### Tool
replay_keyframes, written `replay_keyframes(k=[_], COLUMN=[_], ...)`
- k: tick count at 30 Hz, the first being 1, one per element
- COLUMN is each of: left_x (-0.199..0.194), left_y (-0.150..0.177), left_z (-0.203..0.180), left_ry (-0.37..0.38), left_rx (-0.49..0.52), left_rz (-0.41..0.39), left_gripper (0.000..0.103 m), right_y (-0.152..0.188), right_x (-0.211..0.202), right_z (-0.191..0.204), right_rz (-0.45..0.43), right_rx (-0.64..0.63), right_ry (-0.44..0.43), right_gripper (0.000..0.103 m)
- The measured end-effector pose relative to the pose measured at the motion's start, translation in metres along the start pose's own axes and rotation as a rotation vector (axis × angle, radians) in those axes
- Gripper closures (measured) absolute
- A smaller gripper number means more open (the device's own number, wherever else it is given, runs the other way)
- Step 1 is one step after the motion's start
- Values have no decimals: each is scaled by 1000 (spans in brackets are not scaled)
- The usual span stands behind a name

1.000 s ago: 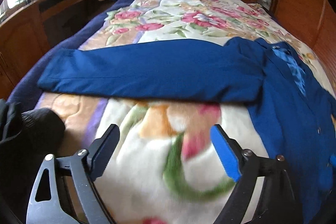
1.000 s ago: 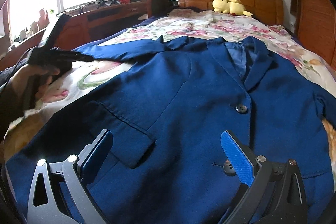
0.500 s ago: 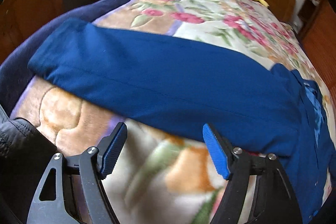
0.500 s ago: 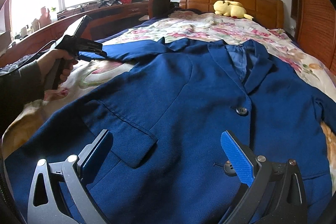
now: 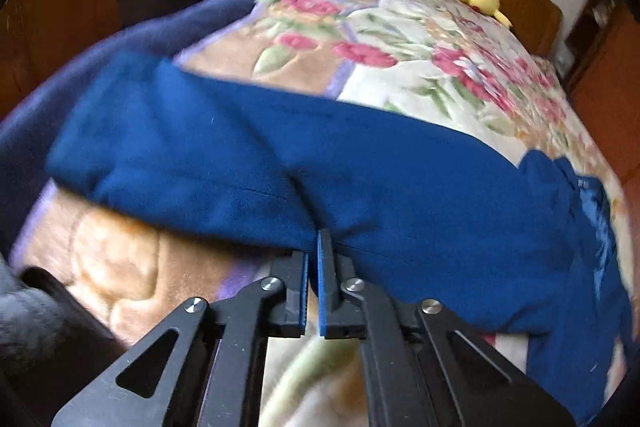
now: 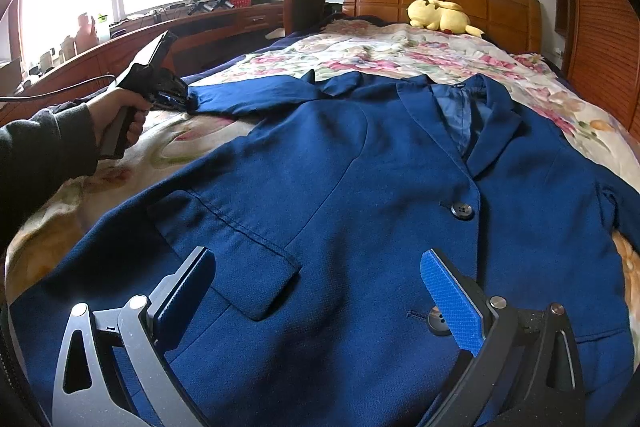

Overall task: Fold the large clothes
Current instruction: 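Grasp the sleeve cuff with the left tool, fold it across the jacket front, release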

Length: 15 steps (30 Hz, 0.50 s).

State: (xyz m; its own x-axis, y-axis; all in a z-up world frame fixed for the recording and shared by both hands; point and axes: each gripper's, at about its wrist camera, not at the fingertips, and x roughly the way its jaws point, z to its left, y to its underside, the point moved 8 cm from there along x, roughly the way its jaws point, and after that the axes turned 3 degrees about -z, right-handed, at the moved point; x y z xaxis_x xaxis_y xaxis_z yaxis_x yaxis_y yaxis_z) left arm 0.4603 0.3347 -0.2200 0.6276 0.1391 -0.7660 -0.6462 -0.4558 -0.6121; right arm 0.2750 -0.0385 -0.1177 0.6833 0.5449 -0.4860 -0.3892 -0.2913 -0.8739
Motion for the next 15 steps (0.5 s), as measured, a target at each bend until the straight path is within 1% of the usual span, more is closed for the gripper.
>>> replay_keyframes(k=[3, 6, 12, 15], left_x=[-24, -59, -120, -147], left_y=[-6, -5, 9, 18], left_z=[-20, -54, -120, -147], left_ry=[20, 51, 106, 102], left_rx=[61, 155, 315, 388], left_rz=[-50, -92, -96, -105], left_gripper=[100, 100, 100, 100], right_y=[0, -1, -1, -2], right_x=[-1, -2, -1, -3], right_z=[1, 1, 0, 0], right_rz=[-5, -12, -17, -27], right_rx=[-1, 0, 1, 2], right_ry=[0, 0, 8, 8], right_gripper=[1, 1, 1, 1])
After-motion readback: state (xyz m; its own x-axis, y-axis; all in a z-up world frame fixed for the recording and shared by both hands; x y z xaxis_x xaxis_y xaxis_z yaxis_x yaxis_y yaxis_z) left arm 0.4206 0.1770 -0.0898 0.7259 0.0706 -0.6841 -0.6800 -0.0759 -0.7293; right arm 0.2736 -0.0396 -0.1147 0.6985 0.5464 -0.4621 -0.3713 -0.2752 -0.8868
